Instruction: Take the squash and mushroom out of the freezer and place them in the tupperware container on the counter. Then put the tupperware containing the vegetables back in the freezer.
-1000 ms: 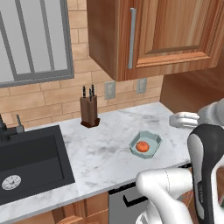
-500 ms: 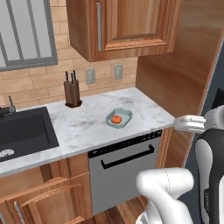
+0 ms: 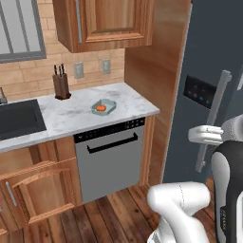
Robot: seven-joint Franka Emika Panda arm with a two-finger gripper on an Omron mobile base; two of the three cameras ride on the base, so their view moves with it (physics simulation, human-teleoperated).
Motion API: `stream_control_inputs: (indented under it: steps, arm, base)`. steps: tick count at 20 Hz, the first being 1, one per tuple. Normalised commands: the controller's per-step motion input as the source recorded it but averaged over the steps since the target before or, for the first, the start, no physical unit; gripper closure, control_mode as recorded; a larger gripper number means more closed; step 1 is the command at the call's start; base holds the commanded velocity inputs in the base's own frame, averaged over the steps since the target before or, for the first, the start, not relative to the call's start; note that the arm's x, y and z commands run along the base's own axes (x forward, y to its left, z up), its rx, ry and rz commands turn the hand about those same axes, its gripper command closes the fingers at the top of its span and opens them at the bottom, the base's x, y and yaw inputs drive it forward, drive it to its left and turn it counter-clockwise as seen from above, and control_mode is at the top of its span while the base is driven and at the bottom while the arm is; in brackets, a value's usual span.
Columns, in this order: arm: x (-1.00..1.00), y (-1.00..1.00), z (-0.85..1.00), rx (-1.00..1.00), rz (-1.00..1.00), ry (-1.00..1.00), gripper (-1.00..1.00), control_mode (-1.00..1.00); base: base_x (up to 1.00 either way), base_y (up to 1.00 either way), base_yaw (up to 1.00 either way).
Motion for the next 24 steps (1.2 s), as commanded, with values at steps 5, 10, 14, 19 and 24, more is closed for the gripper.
stream_control_inputs:
  steps: [5, 10, 14, 19, 24]
  arm:
    - [0.0, 0.0, 0.0, 0.0, 0.0, 0.0, -1.0, 1.0]
    - [0.0, 0.0, 0.0, 0.0, 0.0, 0.0, -1.0, 1.0]
    - [0.0, 0.0, 0.0, 0.0, 0.0, 0.0, -1.0, 1.0]
    - [0.0, 0.0, 0.0, 0.0, 0.0, 0.0, -1.0, 1.0]
    - [0.0, 0.0, 0.0, 0.0, 0.0, 0.0, -1.0, 1.0]
  base:
    - [-0.17, -0.99, 0.18]
    - [0.0, -1.0, 0.12]
    - [0.0, -1.0, 0.08]
    - [0.0, -0.99, 0.07]
    - [0.3, -0.56, 0.16]
